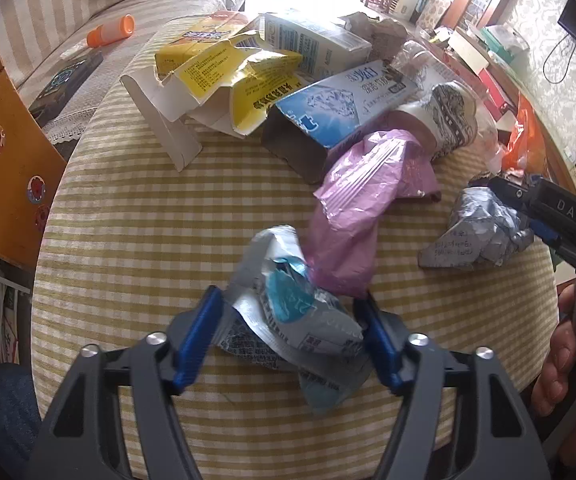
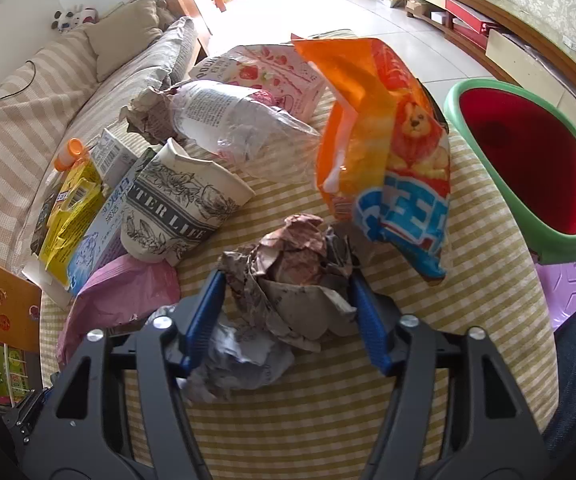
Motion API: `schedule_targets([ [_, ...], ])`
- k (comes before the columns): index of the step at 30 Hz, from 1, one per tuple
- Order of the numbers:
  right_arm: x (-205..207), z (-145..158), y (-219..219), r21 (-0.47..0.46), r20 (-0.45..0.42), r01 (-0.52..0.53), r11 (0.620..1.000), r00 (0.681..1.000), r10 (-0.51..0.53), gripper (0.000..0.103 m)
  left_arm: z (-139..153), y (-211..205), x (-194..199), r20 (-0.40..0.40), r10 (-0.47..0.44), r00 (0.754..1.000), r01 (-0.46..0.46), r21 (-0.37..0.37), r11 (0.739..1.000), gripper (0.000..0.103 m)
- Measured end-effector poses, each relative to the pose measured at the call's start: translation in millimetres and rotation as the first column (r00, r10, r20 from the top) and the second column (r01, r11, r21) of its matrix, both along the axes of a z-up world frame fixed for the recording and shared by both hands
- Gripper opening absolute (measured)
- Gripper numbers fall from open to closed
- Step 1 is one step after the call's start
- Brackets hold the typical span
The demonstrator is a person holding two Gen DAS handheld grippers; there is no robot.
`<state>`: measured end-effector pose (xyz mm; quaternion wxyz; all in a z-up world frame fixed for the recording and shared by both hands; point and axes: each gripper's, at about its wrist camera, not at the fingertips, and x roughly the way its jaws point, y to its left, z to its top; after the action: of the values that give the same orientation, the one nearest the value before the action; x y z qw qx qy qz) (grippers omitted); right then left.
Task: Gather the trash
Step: 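Grasp the crumpled brown paper with the right tool while the left tool grasps the silver-blue wrapper, then carry both held wrappers over the red bucket and open both tools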
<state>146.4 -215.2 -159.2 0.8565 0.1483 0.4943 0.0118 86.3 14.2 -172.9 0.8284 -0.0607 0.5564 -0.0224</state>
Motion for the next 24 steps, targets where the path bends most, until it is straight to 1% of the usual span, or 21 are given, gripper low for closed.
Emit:
schedule_targets([
  [1,-1,1,0,0.001,0.005,-0.005,1.0,1.0,0.005,0.054,0,0,0,-0.005,-0.006,1.0,0.006,0.003,1.0,0.049],
  [3,-5,3,1,0.002,0.016,-0.018,1.0,1.0,0.018,0.049,2,0,-2,-0.01,-0.012,1.0,0.012,-0.001,1.0,0.041],
  [5,-9,6,0,0.004,0.023,-0.029,1.0,0.999,0.029,0.047,5,0,-5,-0.01,-0.014,1.0,0.014,-0.006,1.0,0.037],
  [6,-11,7,0,0.004,0.026,-0.031,1.0,0.999,0.031,0.044,7,0,-6,-0.007,-0.013,1.0,0.013,-0.008,1.0,0.037],
  [7,-12,9,0,0.006,0.028,-0.037,0.999,0.999,0.037,0.037,9,1,-8,-0.006,-0.009,1.0,0.009,-0.01,1.0,0.036],
  [10,-16,14,1,0.016,0.036,-0.047,0.999,0.998,0.046,0.037,16,6,-15,0.005,0.01,1.0,-0.01,-0.022,1.0,0.036],
  [16,-25,33,4,0.01,0.095,-0.073,0.997,0.993,0.072,0.037,35,20,-27,0.055,0.058,0.997,-0.057,-0.03,0.998,0.035],
  [20,-31,55,6,0.004,0.164,-0.097,0.995,0.982,0.095,0.037,55,28,-33,0.109,0.09,0.99,-0.089,-0.02,0.996,0.035],
  [22,-33,68,6,0.001,0.201,-0.107,0.994,0.974,0.104,0.037,68,30,-33,0.147,0.1,0.984,-0.099,-0.013,0.995,0.035],
  [24,-34,83,3,0.002,0.24,-0.111,0.994,0.965,0.108,0.037,85,30,-32,0.195,0.098,0.976,-0.095,-0.025,0.995,0.035],
])
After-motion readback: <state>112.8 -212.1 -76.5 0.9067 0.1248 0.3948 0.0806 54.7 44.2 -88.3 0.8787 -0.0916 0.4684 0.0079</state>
